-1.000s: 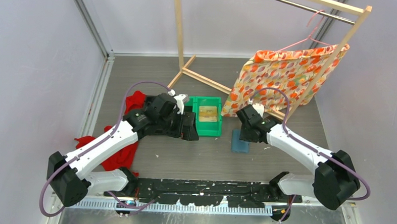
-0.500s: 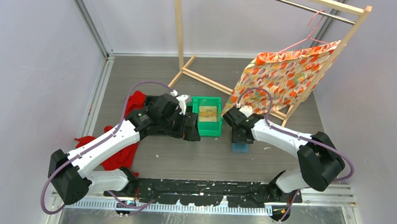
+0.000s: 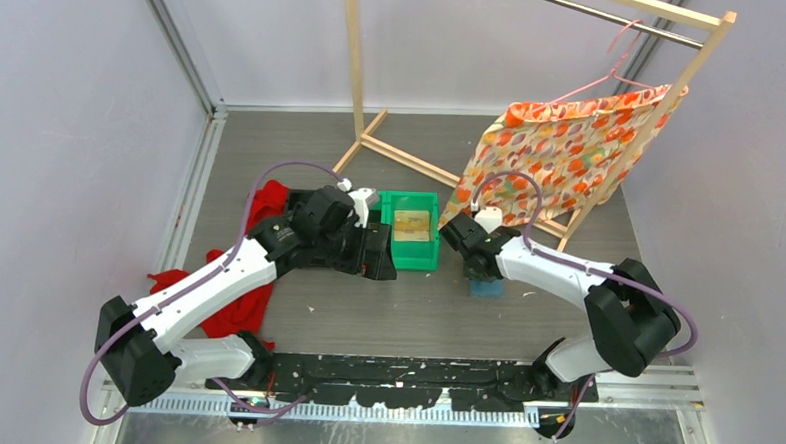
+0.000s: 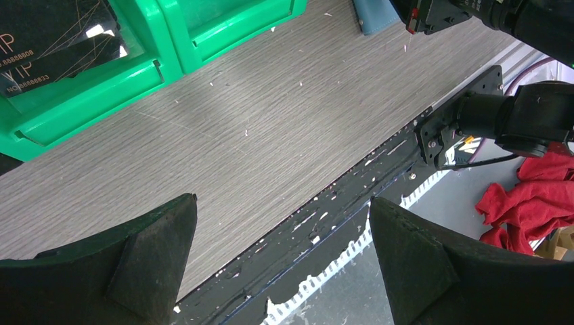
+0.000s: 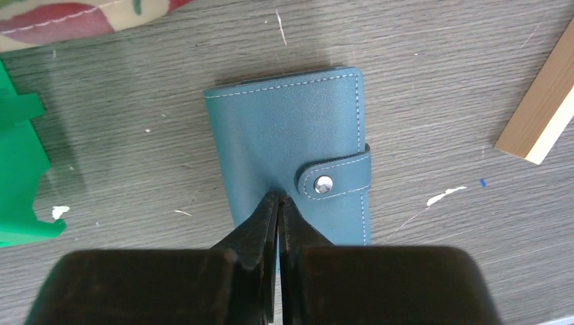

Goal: Take the credit cards out of the card holder
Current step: Move the card holder to the center of the board.

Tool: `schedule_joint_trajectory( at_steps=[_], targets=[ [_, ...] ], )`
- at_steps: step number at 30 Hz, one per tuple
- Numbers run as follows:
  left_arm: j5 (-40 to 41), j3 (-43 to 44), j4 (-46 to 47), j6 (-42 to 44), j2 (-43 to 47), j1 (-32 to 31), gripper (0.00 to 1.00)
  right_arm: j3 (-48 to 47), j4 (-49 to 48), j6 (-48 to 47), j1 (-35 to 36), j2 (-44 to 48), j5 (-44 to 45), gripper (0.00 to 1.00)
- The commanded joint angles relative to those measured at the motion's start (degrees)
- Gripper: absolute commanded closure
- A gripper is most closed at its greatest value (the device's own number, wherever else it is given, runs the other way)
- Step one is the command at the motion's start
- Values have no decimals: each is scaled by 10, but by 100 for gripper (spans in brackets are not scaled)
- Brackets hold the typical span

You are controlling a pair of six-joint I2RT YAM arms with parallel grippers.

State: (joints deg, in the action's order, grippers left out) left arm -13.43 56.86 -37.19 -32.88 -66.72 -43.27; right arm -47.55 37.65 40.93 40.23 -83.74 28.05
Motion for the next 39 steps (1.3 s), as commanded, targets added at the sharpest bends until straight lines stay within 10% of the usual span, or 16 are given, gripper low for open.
schedule_joint_trajectory(
  at_steps=[1,12,15,20,31,39],
  targets=[
    [2,0,6,-1,15,-3,0,6,-1,0,-5,-9,32,99],
    [7,-2,15,-8,7,-3,0,10,29,33,12,73,-15,98],
    [5,3,15,-8,3,-4,0,12,44,38,-2,106,1,42],
    [-2,5,13,-6,1,-4,0,33,17,2,-87,135,-60,14],
    [0,4,15,-10,1,-5,0,58,-70,-50,-162,40,-199,13],
    [-4,-2,19,-15,-10,-5,0,89,-79,-18,-121,65,-238,41]
  ],
)
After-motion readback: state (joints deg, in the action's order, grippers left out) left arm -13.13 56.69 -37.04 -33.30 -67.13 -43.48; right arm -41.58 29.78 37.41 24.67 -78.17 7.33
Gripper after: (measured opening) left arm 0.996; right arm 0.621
